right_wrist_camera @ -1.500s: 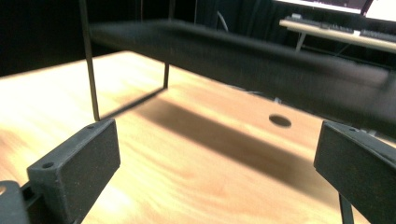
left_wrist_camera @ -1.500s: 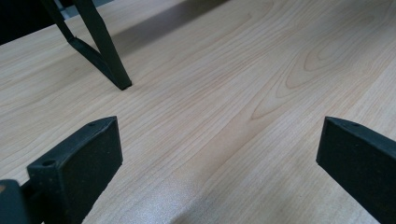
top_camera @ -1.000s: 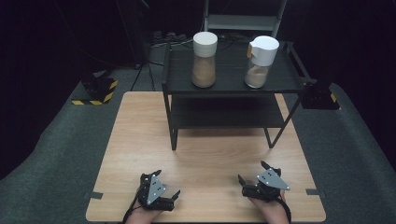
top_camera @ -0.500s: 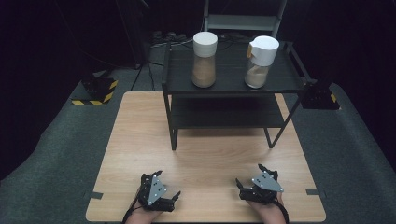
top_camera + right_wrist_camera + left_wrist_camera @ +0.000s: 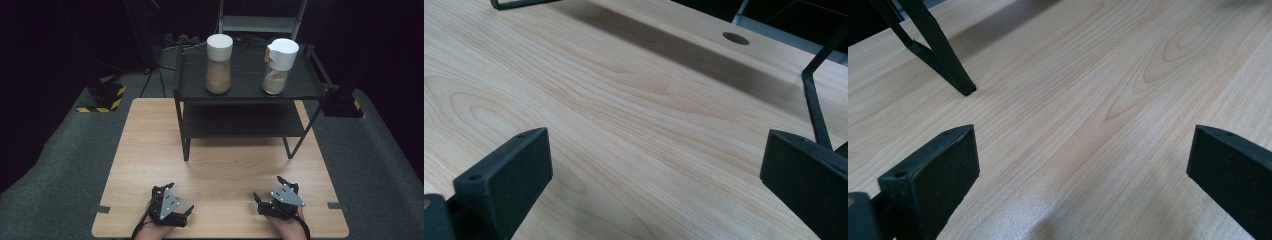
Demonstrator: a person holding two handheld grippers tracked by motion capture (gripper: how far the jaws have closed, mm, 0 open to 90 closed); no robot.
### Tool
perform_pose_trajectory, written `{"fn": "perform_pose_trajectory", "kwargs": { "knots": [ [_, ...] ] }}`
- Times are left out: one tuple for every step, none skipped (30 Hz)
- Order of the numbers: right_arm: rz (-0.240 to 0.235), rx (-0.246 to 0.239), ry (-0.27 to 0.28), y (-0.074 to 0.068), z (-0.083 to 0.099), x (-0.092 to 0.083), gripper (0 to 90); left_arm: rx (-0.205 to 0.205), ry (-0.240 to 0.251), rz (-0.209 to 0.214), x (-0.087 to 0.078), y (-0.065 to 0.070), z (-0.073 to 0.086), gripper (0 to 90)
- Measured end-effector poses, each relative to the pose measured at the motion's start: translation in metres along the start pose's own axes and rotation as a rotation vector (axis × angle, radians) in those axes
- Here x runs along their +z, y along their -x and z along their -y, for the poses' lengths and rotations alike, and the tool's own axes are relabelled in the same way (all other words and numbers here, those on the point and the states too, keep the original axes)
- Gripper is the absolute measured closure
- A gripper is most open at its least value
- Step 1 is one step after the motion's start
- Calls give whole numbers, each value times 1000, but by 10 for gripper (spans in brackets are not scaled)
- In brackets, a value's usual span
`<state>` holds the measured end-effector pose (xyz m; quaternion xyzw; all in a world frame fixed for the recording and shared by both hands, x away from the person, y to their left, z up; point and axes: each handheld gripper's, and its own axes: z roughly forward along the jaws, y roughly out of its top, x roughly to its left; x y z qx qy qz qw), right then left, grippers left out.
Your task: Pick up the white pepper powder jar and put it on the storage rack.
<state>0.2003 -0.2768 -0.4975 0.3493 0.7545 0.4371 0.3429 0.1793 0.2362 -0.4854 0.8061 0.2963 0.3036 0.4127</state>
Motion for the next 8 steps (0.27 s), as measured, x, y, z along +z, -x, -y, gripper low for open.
{"fn": "perform_pose_trajectory", "kwargs": {
  "knots": [
    [-1, 1, 1, 0, 0, 0, 0, 4, -1, -1, 0, 0, 0, 7],
    [-1, 1, 3, 0, 1, 0, 0, 5, -1, -1, 0, 0, 0, 7],
    [-2, 2, 4, 1, 1, 0, 0, 5, -1, 0, 0, 0, 0, 7],
    [-2, 3, 5, 0, 1, -1, 0, 5, -2, 0, 0, 0, 0, 7],
    [-1, 3, 6, 0, 1, -1, 0, 5, -1, 1, 0, 0, 0, 7],
    [-1, 2, 6, 0, 1, -1, 0, 5, 0, 1, 0, 0, 0, 7],
    [-2, 1, 5, 0, 1, -1, 0, 3, 3, 2, 0, 0, 0, 7],
    [-1, 0, 4, 0, 1, 0, 0, 2, 5, 2, 0, 0, 1, 7]
  ]
}}
